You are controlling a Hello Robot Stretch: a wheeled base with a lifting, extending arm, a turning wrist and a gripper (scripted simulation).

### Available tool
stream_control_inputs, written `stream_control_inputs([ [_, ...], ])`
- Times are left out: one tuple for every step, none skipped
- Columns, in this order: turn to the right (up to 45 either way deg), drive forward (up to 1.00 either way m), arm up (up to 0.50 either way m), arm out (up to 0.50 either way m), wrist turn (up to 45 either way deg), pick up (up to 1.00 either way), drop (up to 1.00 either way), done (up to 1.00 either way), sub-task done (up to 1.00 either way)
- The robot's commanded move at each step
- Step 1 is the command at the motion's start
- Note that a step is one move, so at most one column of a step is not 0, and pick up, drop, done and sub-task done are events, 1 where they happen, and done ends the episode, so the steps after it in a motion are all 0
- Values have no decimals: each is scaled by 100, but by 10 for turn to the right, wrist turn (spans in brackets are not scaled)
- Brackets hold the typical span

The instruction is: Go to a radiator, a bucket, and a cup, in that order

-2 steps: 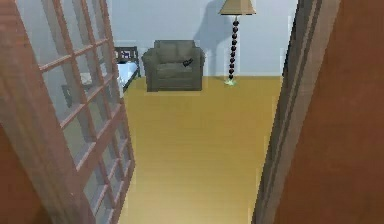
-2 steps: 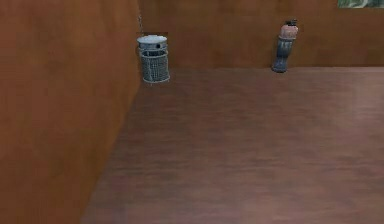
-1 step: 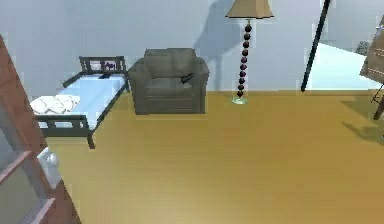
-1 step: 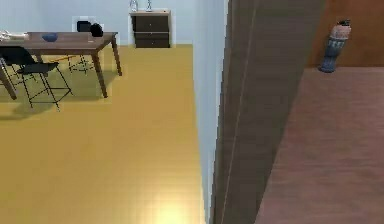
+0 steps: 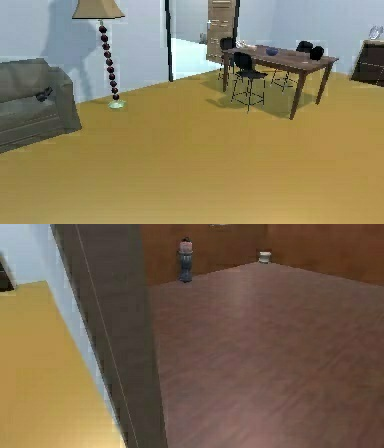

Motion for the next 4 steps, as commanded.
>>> stream_control_inputs([
  [0,100,0,0,0,0,0,0,0],
  [0,100,0,0,0,0,0,0,0],
  [0,100,0,0,0,0,0,0,0],
  [0,100,0,0,0,0,0,0,0],
])
